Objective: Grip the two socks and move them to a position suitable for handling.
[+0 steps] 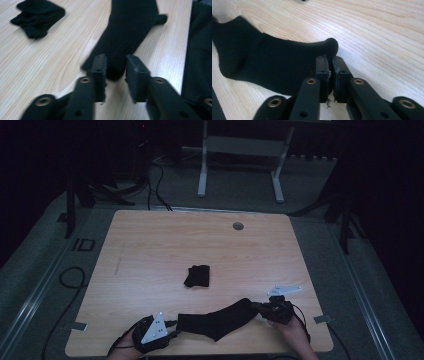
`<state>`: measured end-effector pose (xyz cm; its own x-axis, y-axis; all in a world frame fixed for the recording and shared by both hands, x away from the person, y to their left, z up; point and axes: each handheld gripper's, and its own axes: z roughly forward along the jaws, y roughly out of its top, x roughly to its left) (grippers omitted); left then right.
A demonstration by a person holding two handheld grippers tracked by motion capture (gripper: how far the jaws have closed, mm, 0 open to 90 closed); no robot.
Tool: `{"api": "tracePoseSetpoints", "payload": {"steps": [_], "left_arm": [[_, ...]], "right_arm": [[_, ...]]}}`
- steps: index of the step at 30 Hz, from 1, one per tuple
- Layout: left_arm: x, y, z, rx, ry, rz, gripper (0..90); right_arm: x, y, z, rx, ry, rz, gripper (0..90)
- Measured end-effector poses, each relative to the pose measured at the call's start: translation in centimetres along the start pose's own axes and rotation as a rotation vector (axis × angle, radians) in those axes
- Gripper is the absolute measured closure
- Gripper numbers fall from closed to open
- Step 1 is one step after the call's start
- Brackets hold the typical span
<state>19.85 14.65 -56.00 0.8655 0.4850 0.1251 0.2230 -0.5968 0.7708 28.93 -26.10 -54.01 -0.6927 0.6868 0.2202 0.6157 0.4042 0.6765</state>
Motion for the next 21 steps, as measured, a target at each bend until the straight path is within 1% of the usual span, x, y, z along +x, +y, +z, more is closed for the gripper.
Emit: {"api": "tracePoseSetpoints", "payload": {"steps": [1, 2, 3, 4, 5, 6, 7, 8, 9, 10, 11, 12, 13, 14, 16, 17, 19, 20, 21], "left_arm": [[0.2, -0.2, -0.2, 0.009, -0.007, -0.012, 64.4], [0.2, -0.2, -0.2, 0.009, -0.007, -0.012, 60.8], [0.5, -0.3, -0.3, 0.026, 0.017, -0.018, 60.8], [0.6, -0.3, -0.4, 0.029, 0.021, -0.028, 59.2], [0.8, -0.3, -0.5, 0.024, 0.026, -0.046, 56.8], [1.0, -0.2, -0.7, 0.012, 0.03, -0.073, 57.1], [1.1, -0.1, -0.8, 0.005, 0.033, -0.08, 58.4], [1.1, 0.1, -0.8, -0.012, 0.039, -0.095, 60.2], [1.2, 0.3, -0.8, -0.022, 0.039, -0.105, 65.3], [1.3, 0.7, -0.7, -0.034, 0.054, -0.118, 69.6], [1.2, 1.0, -0.7, -0.043, 0.068, -0.125, 76.4], [1.2, 1.4, -0.5, -0.06, 0.072, -0.138, 81.5], [1.2, 1.7, -0.3, -0.076, 0.073, -0.148, 88.4], [1.1, 2.2, 0.0, -0.086, 0.067, -0.155, 89.9], [0.7, 2.9, 0.6, -0.076, 0.049, -0.135, 90.0], [0.5, 3.3, 1.2, -0.062, 0.023, -0.13, 90.0], [0.2, 3.5, 2.0, -0.051, 0.008, -0.118, 90.0], [0.2, 3.5, 2.0, -0.051, 0.008, -0.118, 90.0], [0.2, 3.5, 2.9, -0.028, -0.015, -0.11, 90.0]], "right_arm": [[-0.1, -0.1, -0.1, 0.002, 0.001, 0.006, 74.0], [-0.1, -0.1, -0.1, 0.002, 0.001, 0.006, 74.0], [-0.4, -0.2, -0.1, 0.002, 0.0, 0.018, 68.1], [-0.7, -0.2, -0.4, 0.002, -0.012, 0.028, 61.8], [-0.8, -0.1, -0.5, 0.002, -0.013, 0.036, 58.3], [-0.9, 0.0, -0.7, 0.005, -0.012, 0.038, 56.4], [-0.7, 0.2, -1.0, -0.004, -0.028, 0.022, 60.9], [-0.6, 0.3, -1.2, -0.011, -0.038, 0.005, 64.2], [-0.3, 0.5, -1.5, -0.023, -0.053, -0.019, 72.6], [-0.1, 0.6, -1.7, -0.032, -0.064, -0.036, 78.6], [0.2, 0.9, -1.8, -0.048, -0.078, -0.06, 84.5], [0.3, 1.0, -1.8, -0.052, -0.076, -0.072, 87.0], [0.4, 1.2, -1.6, -0.049, -0.067, -0.08, 89.5], [0.5, 1.4, -1.4, -0.045, -0.061, -0.088, 89.6], [0.9, 1.6, -0.6, -0.019, -0.039, -0.117, 89.6], [1.0, 1.6, -0.3, -0.008, -0.038, -0.124, 89.6], [1.1, 1.5, 0.5, 0.012, -0.03, -0.143, 89.6], [1.1, 1.5, 0.5, 0.012, -0.03, -0.143, 89.6], [1.1, 1.4, 0.9, 0.017, -0.028, -0.148, 89.5]]}}
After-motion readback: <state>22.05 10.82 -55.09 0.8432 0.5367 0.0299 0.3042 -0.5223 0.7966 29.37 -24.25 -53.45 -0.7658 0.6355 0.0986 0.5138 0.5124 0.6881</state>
